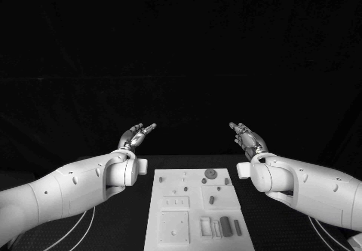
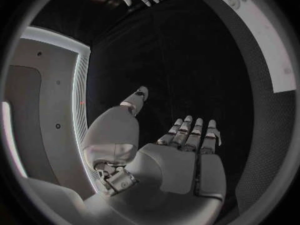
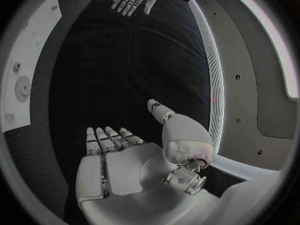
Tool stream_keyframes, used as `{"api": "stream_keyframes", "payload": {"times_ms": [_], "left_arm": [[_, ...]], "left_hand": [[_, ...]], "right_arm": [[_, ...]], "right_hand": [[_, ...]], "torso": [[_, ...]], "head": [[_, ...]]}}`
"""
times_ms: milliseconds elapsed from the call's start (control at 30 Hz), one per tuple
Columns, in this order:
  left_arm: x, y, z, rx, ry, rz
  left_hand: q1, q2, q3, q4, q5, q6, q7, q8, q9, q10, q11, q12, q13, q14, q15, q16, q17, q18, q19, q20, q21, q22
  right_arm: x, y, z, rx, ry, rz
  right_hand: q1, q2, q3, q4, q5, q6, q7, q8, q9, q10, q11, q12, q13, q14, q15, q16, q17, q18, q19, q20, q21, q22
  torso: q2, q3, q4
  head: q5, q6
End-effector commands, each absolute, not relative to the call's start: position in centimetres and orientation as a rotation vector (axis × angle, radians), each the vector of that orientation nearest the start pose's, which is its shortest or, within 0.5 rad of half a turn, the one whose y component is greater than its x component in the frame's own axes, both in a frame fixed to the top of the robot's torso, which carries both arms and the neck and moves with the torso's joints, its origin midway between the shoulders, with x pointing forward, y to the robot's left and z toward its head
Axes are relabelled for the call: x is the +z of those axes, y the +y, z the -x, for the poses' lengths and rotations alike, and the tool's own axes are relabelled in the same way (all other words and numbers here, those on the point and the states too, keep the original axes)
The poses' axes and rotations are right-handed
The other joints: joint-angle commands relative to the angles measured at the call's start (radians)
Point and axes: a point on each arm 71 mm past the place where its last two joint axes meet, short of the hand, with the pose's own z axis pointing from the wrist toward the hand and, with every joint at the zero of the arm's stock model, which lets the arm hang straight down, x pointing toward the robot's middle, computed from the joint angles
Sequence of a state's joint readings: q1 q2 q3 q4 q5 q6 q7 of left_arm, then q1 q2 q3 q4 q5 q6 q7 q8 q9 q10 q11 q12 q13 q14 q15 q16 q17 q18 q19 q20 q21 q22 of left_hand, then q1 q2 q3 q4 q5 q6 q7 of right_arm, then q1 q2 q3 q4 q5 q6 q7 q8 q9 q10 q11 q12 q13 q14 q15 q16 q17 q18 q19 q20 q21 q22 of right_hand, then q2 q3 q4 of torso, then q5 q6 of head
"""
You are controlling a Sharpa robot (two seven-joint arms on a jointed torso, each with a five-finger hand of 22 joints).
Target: Assemble the parts on the task board
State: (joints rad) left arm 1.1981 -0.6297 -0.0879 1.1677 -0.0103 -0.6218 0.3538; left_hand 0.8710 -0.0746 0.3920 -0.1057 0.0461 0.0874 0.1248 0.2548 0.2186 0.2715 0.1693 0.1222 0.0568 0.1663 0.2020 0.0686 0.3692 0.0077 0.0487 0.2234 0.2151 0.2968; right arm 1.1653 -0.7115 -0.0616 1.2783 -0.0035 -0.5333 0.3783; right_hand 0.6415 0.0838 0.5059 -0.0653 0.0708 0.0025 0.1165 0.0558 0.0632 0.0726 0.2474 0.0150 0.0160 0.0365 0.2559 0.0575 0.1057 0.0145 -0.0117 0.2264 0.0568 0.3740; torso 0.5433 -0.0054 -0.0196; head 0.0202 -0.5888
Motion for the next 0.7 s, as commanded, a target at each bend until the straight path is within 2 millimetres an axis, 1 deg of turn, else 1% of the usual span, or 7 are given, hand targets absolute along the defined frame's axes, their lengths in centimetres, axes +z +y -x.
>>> {"api": "stream_keyframes", "payload": {"times_ms": [33,200,267,333,533,567,700], "left_arm": [[-21.7,22.9,-56.2,-1.087,1.41,1.203],[-20.8,23.9,-58.0,-1.049,1.444,1.194],[-20.5,24.1,-58.5,-1.038,1.453,1.192],[-20.3,24.3,-58.8,-1.031,1.459,1.19],[-20.2,24.4,-58.9,-1.028,1.462,1.19],[-20.0,24.6,-58.7,-1.034,1.525,1.073],[-19.9,24.6,-58.4,-1.043,1.56,1.008]], "left_hand": [[0.008,0.001,0.004,0.0,0.003,0.005,0.014,0.006,0.005,0.009,0.0,0.006,0.002,0.004,0.004,0.004,0.009,-0.008,0.001,0.003,0.008,0.008],[0.01,0.009,0.002,-0.007,0.004,0.037,0.045,0.055,0.045,0.1,0.011,0.054,0.022,0.088,0.012,0.048,0.128,-0.003,0.035,-0.009,0.074,0.09],[0.013,0.013,0.004,-0.015,0.005,0.081,0.069,0.114,0.091,0.183,0.019,0.096,0.04,0.198,0.025,0.102,0.254,0.008,0.091,-0.015,0.156,0.183],[0.023,0.018,0.014,-0.027,0.007,0.184,0.096,0.234,0.18,0.268,0.029,0.141,0.058,0.324,0.031,0.167,0.311,0.034,0.203,-0.033,0.284,0.32],[0.073,0.054,0.076,-0.117,0.008,0.415,0.104,0.31,0.199,0.516,0.021,0.238,0.102,0.625,-0.039,0.295,0.349,0.123,0.534,-0.083,0.326,0.282],[0.084,0.061,0.086,-0.135,0.008,0.455,0.098,0.319,0.2,0.56,0.013,0.252,0.11,0.67,-0.056,0.313,0.358,0.133,0.586,-0.09,0.33,0.275],[0.119,0.079,0.109,-0.183,0.009,0.579,0.063,0.327,0.201,0.688,-0.023,0.264,0.131,0.782,-0.104,0.348,0.391,0.15,0.732,-0.117,0.325,0.245]], "right_arm": [[-22.2,-22.9,-53.7,1.309,1.511,-1.18],[-21.6,-24.1,-55.3,1.315,1.601,-1.153],[-21.3,-24.4,-55.8,1.315,1.63,-1.144],[-21.1,-24.7,-56.1,1.314,1.651,-1.137],[-20.9,-25.1,-56.6,1.312,1.678,-1.128],[-20.3,-27.9,-57.9,0.824,1.671,-0.567],[-20.2,-27.6,-58.1,0.753,1.684,-0.421]], "right_hand": [[0.048,-0.007,0.039,-0.066,0.009,0.018,0.163,0.059,0.059,0.066,0.015,0.019,0.013,0.04,0.022,0.06,0.084,-0.005,0.01,0.014,0.044,0.207],[0.14,-0.054,0.096,-0.136,0.009,0.105,0.17,0.217,0.207,0.294,0.022,0.088,0.056,0.207,0.038,0.215,0.271,0.022,0.085,0.028,0.136,0.597],[0.184,-0.076,0.114,-0.161,0.009,0.194,0.171,0.328,0.303,0.461,0.023,0.143,0.087,0.328,0.039,0.302,0.362,0.041,0.141,0.021,0.184,0.793],[0.222,-0.093,0.128,-0.178,0.009,0.291,0.17,0.417,0.375,0.539,0.021,0.169,0.098,0.395,0.035,0.327,0.371,0.062,0.212,0.015,0.228,0.946],[0.324,-0.11,0.136,-0.217,0.008,0.506,0.15,0.443,0.387,0.766,-0.026,0.217,0.136,0.62,-0.032,0.392,0.403,0.141,0.416,0.004,0.251,0.918],[0.336,-0.113,0.136,-0.22,0.008,0.534,0.144,0.446,0.39,0.796,-0.037,0.223,0.142,0.656,-0.045,0.403,0.411,0.153,0.449,0.002,0.258,0.915],[0.383,-0.122,0.134,-0.224,0.008,0.633,0.114,0.448,0.399,0.904,-0.076,0.233,0.162,0.792,-0.102,0.442,0.447,0.2,0.585,-0.003,0.285,0.904]], "torso": [[0.0,-0.0002,-0.0003],[0.0,-0.0002,-0.0003],[0.0,-0.0002,-0.0003],[0.0,-0.0002,-0.0003],[0.0,-0.0002,-0.0003],[0.0,-0.0001,-0.0007],[0.0,-0.0014,-0.0011]], "head": [[0.0,0.0],[0.0,0.0],[0.0,0.0],[0.0,0.0],[0.0,0.0],[0.006,-0.012],[0.007,-0.009]]}}
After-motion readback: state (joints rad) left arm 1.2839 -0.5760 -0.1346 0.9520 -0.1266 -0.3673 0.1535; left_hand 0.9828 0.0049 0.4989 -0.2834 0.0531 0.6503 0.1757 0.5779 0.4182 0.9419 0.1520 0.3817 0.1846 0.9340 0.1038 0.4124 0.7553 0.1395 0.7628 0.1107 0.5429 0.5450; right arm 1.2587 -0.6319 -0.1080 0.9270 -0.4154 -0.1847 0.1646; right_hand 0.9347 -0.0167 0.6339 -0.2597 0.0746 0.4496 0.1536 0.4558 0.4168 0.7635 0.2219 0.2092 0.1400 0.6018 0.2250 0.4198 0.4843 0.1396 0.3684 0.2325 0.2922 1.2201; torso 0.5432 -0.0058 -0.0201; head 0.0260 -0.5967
